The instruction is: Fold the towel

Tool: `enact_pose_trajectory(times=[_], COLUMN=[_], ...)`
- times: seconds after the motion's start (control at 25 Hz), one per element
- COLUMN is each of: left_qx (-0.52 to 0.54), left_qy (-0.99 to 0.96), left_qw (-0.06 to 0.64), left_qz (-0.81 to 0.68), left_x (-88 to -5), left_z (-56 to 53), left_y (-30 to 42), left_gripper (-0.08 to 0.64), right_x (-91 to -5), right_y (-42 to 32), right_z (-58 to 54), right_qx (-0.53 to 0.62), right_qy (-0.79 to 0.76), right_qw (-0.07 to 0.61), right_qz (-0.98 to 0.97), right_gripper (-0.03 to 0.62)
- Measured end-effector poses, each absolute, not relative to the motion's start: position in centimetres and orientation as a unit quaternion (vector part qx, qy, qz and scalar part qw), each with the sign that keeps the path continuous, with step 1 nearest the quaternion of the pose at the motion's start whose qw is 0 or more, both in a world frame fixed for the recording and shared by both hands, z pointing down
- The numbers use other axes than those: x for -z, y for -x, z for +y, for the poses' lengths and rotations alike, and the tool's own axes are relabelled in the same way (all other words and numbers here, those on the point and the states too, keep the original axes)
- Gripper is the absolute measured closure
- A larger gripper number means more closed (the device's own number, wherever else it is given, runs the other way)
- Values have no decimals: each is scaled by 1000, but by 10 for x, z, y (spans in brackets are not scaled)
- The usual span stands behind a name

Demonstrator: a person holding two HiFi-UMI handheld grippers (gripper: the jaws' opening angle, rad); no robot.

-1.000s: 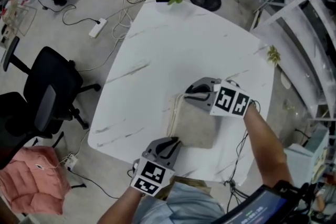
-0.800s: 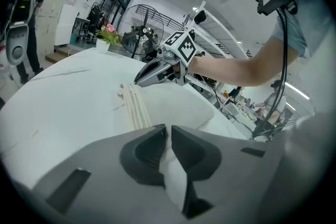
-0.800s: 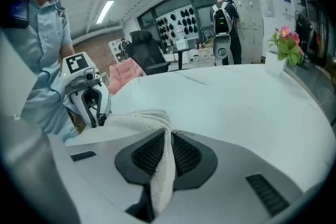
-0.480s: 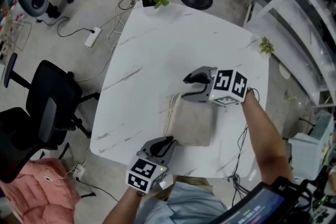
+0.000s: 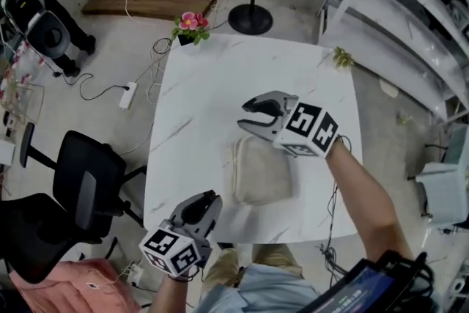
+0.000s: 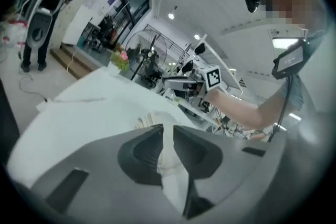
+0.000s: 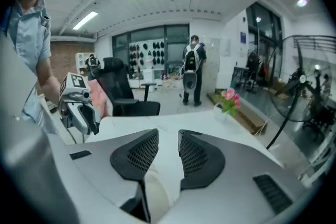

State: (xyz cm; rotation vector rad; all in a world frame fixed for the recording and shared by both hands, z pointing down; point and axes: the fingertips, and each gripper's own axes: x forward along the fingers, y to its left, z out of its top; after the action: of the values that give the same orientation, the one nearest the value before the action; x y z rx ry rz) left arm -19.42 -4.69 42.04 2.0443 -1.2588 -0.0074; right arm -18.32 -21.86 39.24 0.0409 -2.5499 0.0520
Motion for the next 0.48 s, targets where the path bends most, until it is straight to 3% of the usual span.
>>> enact_pose_trajectory(times=[0.24,0.48], left_qx=[52,47], left_qy=[-797,-775], left_qw=[164,-24], left_qz=[-580,-630], left_x=[-267,-143], left_z=[-74,-42], left_y=[262,276], left_gripper=[509,509], right_x=[-239,-163], right_y=[213,205], right_z=[-170,-102], right_qx=[-4,62], right_qy=[-169,-274], right_qw=[97,28], right_qz=[-981,-959], right_gripper=[469,528])
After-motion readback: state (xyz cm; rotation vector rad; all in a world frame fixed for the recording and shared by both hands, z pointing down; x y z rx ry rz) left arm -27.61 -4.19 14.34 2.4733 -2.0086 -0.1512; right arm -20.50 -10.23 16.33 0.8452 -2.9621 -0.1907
